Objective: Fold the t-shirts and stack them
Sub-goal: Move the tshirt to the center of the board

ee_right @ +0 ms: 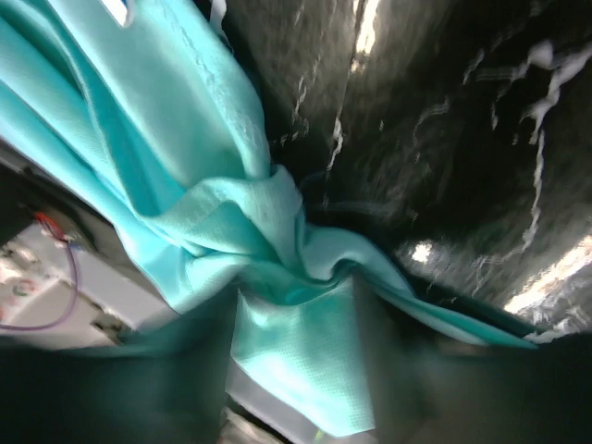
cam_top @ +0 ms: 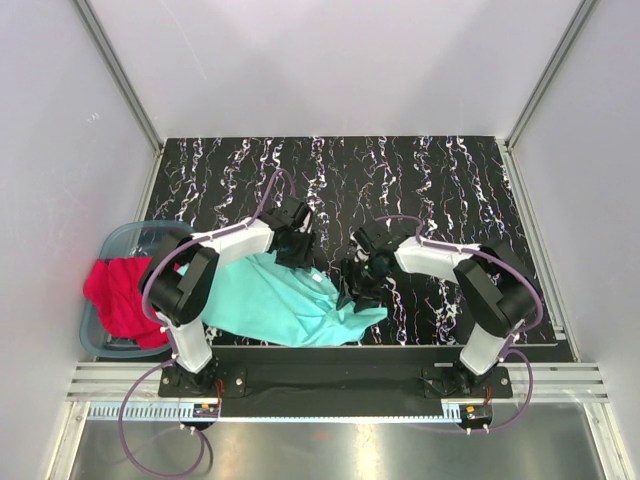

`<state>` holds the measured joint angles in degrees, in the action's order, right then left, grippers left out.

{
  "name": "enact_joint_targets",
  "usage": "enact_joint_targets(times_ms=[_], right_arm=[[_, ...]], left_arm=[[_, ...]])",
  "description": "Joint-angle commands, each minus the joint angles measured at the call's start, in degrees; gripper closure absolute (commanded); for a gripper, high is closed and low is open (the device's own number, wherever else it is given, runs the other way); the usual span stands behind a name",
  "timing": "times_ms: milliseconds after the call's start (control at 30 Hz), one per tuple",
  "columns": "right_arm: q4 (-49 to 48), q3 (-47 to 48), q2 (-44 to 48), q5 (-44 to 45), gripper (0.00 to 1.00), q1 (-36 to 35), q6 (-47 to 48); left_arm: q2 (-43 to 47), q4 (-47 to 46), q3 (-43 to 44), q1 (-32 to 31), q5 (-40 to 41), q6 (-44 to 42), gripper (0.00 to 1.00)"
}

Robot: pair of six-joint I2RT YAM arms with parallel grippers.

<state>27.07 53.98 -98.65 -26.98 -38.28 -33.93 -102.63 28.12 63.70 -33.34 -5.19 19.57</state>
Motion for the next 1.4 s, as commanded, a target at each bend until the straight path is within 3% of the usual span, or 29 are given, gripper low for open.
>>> enact_joint_targets(times_ms=[0,33,67,133,200,400,633,867,1000,1200,1300,1367], right_arm=[[0.61,3.24,-1.72,4.48,0.69,-0.92,0.45],[1.22,3.59,-1.46,5.00,0.84,-0.92,0.36],[2.01,3.77,0.11,6.75,0.92,-0.92,0.36],[4.65,3.77,4.58,9.65,1.00,-0.92,0.53],[8.67,4.55,8.28,12.20,1.00,-0.92,0.97],[17.48,9.38,24.10,16.97,1.00,-0.92,1.85],[11.87,14.39,35.98,1.60,1.00,-4.76,1.24],[12.31,22.92,36.25,-0.88,1.00,-13.56,1.33],[15.90,24.51,37.12,3.76,1.00,-13.75,1.67],[26.97,19.35,40.55,22.47,1.00,-13.84,-2.87],[32.33,11.72,45.46,34.16,1.00,-13.84,-11.20],[34.44,7.66,50.03,38.31,1.00,-13.84,-14.74]], left_arm=[[-3.63,-2.01,0.63,0.47,0.89,-1.03,0.68],[-3.63,-1.23,0.98,0.47,1.06,-1.11,0.77],[-2.76,-0.44,1.51,0.47,1.41,-1.12,0.83],[-0.31,1.23,3.18,0.47,2.29,-1.12,0.94],[4.79,2.37,5.63,0.47,2.99,-1.20,0.99],[18.22,8.44,16.52,0.56,6.93,-2.08,1.00],[32.20,9.33,29.80,0.65,9.58,-5.51,1.00],[41.62,5.81,37.71,0.65,11.17,-11.30,1.00],[39.37,5.63,41.32,0.65,6.78,-13.59,1.00],[27.77,2.47,41.15,0.65,-7.62,-12.02,1.00],[17.23,1.15,42.72,-0.49,-11.24,-9.82,1.00],[7.30,4.03,50.53,-3.82,-9.76,-11.39,1.00]])
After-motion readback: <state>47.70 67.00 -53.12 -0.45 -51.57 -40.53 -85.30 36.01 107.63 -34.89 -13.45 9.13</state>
